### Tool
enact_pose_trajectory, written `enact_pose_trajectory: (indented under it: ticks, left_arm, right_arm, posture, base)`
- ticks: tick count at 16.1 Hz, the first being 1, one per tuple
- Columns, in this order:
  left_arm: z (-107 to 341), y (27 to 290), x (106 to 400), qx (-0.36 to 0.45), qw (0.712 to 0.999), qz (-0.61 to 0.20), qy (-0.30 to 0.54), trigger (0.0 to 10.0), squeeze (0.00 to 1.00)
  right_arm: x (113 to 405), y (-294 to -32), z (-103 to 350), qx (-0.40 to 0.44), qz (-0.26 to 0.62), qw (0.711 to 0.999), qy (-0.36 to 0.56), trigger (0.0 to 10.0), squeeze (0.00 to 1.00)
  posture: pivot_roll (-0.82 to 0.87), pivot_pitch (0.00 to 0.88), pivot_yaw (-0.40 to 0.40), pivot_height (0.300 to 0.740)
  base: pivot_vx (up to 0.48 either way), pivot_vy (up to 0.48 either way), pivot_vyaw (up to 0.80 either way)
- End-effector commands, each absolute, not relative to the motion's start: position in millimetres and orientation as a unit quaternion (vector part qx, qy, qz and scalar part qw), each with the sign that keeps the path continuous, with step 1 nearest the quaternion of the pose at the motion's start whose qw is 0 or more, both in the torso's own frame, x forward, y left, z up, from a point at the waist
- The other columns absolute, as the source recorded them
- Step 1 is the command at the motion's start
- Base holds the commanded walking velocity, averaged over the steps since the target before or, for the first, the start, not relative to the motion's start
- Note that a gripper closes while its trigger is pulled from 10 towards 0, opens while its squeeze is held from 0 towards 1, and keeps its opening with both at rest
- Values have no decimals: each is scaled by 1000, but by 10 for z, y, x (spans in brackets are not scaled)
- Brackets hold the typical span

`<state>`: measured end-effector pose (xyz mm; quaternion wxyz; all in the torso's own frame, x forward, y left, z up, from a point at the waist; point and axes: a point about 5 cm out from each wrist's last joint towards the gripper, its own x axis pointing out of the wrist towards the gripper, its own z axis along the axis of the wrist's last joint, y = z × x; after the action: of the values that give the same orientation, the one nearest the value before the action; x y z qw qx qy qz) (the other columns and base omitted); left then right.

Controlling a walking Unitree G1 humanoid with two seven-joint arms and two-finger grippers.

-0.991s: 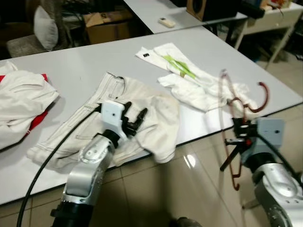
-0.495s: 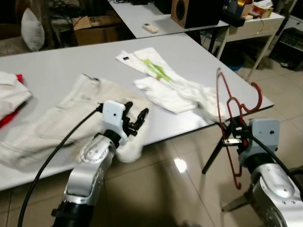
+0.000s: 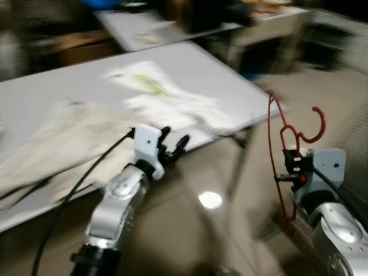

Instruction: Hang hanger

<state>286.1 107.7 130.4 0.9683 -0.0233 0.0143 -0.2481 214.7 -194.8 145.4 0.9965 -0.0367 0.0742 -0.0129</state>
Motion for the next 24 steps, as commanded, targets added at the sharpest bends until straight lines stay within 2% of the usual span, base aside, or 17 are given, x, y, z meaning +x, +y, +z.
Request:
enact_pose_trajectory:
  ticks: [1, 7, 9, 12, 15, 16, 17, 20, 21, 22, 24]
  left_arm:
    - [1324, 1052, 2883, -25, 968, -250, 12, 10000, 0]
    - [1306, 1126, 2913, -20, 975, -220, 14, 10000, 0]
    - [1310, 1259, 2953, -11, 984, -178, 10, 10000, 0]
    - [1300, 1346, 2958, 0, 986, -163, 12, 10000, 0]
    - [1270, 1377, 2962, 10, 985, -173, 18, 10000, 0]
    - [1248, 1357, 2963, 14, 980, -197, 23, 10000, 90]
    - [1239, 1349, 2961, 16, 977, -210, 23, 10000, 1000]
    - [1192, 1422, 2976, 44, 973, -223, 45, 10000, 1000]
    - [1179, 1447, 2982, 46, 972, -224, 51, 10000, 918]
    - [1148, 1486, 2983, 49, 968, -238, 66, 10000, 4]
    - [1099, 1578, 3008, 75, 960, -255, 91, 10000, 0]
  right_arm:
    - [2129, -1963, 1484, -40, -15, 997, 69, 10000, 0]
    - [2139, -1954, 1498, -54, 6, 996, 72, 10000, 0]
    - [2155, -1872, 1508, -82, 55, 992, 77, 10000, 0]
    - [2164, -1800, 1502, -101, 85, 988, 78, 10000, 0]
    - [2184, -1823, 1528, -93, 72, 991, 63, 10000, 0]
    - [2187, -1823, 1532, -100, 74, 990, 62, 10000, 0]
    - [2187, -1819, 1531, -101, 76, 990, 62, 10000, 0]
    - [2182, -1784, 1507, -105, 86, 989, 60, 10000, 0]
    - [2188, -1775, 1498, -106, 88, 989, 61, 10000, 0]
    - [2201, -1761, 1480, -108, 90, 988, 62, 10000, 0]
    - [2217, -1742, 1459, -110, 94, 987, 67, 10000, 0]
  posture:
    - [-233, 41, 51, 740]
    - [-234, 48, 39, 740]
    - [-231, 47, 36, 740]
    - [-225, 39, 37, 740]
    - [-239, 23, 53, 740]
    - [-240, 18, 57, 740]
    - [-242, 13, 64, 740]
    - [-230, 0, 79, 740]
    - [-226, 0, 83, 740]
    - [-220, 0, 91, 740]
    - [-215, 0, 107, 740]
  base:
    - [368, 0, -800]
    - [378, 0, -84]
    - [384, 0, 0]
    - [398, 0, 800]
    - [261, 0, 0]
    - [0, 0, 0]
    - [0, 0, 0]
    - [0, 0, 0]
    - [0, 0, 0]
    - [0, 0, 0]
    - [0, 0, 0]
